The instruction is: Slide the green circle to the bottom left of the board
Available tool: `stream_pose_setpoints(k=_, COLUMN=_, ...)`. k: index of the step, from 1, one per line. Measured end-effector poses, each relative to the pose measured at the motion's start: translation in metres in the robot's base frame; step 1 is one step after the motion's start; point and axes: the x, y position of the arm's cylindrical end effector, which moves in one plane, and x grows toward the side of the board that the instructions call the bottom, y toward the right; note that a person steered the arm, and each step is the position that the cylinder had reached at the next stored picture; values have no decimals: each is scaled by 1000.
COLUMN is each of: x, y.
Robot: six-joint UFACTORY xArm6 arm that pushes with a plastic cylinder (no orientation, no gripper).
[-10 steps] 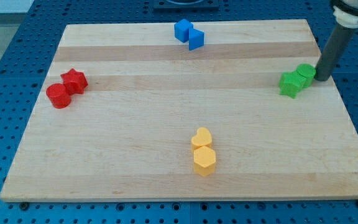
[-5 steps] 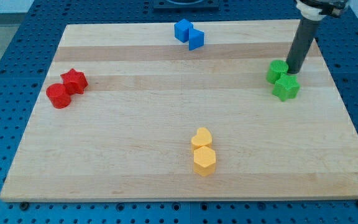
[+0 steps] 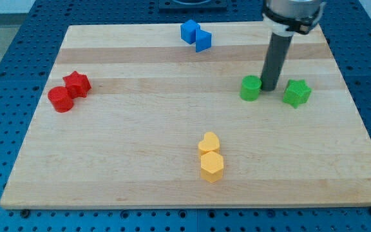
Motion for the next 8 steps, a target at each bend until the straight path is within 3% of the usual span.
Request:
stream_pose_setpoints(k=2, x=7, y=-49)
stream_pose_setpoints(k=8, x=89, y=-192)
